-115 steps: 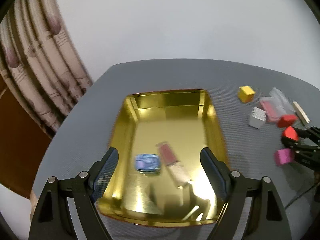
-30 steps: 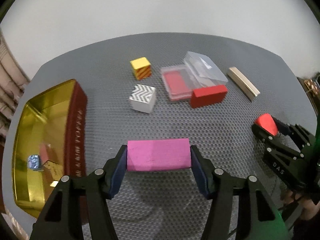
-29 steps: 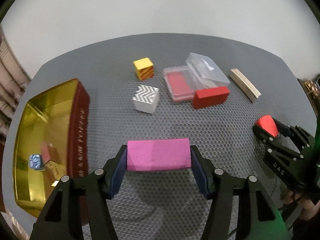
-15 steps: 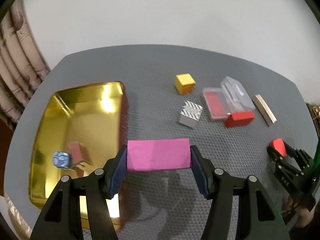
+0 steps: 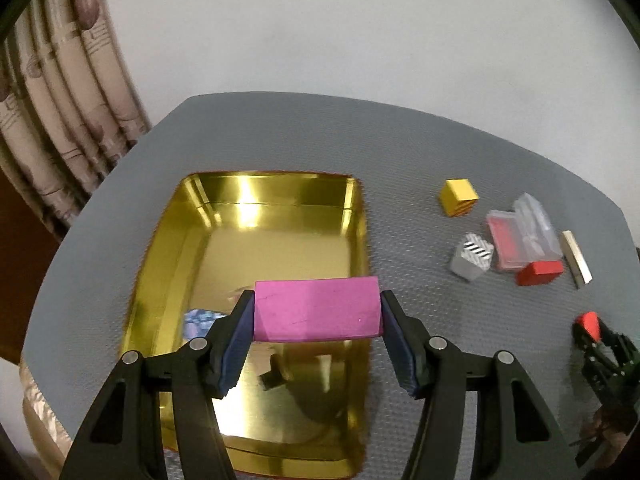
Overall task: Organize rigid objects
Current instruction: 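Carry the pink block into the gold tray and open the left gripper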
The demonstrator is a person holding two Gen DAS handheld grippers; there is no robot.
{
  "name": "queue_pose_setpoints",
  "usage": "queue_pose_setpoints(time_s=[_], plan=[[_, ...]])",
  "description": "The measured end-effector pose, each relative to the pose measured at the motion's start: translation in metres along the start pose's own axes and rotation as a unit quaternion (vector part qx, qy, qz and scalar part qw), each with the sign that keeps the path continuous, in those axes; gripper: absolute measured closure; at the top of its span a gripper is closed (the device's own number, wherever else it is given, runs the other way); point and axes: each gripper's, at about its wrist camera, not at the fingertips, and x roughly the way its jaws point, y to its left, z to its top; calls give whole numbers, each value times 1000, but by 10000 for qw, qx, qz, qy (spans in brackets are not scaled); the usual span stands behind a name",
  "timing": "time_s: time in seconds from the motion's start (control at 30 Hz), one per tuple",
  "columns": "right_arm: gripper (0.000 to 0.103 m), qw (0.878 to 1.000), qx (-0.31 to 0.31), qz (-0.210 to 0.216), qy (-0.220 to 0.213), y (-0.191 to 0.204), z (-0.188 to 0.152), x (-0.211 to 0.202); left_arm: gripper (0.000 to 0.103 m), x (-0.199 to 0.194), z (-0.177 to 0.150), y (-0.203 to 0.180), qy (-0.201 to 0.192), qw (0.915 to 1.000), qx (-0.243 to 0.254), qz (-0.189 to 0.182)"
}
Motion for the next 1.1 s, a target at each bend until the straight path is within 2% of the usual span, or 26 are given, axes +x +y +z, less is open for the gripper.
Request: queue_pose_setpoints(time_s=[0.23,0.43,0.87,1.1], plan=[[54,10000,6,-10,1,0,0,0,47,11,-8,25,139,9996,-125,230],[54,10000,7,-12,2,0,0,0,46,20,-15,32,247,9992,-14,323],[54,10000,12,-35,3,0,-2,-1,46,34,-22,38,410,9987,8,297],[54,9999,50,-89,4,0,-2,-1,40,30,-23,36,330,9991,107,224]])
